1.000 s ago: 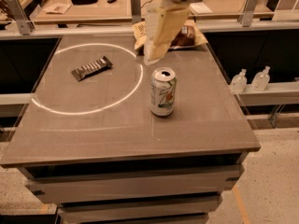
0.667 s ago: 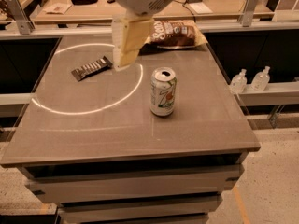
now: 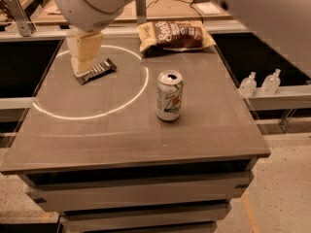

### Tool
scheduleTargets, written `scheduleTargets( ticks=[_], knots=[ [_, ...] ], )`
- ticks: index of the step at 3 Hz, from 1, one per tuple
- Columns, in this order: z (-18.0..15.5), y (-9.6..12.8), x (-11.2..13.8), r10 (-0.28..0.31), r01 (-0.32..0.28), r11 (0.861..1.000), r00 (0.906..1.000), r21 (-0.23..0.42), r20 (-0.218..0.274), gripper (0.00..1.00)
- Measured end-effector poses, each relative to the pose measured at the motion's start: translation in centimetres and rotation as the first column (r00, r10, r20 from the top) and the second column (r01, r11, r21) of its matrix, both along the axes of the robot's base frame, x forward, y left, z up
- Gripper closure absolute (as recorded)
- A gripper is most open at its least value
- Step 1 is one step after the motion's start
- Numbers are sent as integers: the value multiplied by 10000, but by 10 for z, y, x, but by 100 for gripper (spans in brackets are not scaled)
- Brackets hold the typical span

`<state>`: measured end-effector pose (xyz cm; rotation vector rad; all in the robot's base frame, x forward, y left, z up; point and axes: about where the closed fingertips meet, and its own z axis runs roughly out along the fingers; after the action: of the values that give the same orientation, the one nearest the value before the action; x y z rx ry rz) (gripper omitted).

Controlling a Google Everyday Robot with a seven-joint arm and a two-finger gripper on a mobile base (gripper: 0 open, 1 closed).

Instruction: Move rxbar chocolate near brown chip bag

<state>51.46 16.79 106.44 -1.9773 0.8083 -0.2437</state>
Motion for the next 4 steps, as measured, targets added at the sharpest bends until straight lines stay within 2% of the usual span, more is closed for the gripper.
scheduleTargets(
  ticks=[1,2,3,4],
  knots=[
    [-30,27,28,556,-569,9976,9979,-389,-322,0],
    [-55,43,56,969,-991,9943,9938,-401,-537,0],
    [-81,45,84,696,-760,9949,9931,-664,-946,0],
    [-101,34,109,413,-564,9920,9904,-1127,-1320,0]
  ],
)
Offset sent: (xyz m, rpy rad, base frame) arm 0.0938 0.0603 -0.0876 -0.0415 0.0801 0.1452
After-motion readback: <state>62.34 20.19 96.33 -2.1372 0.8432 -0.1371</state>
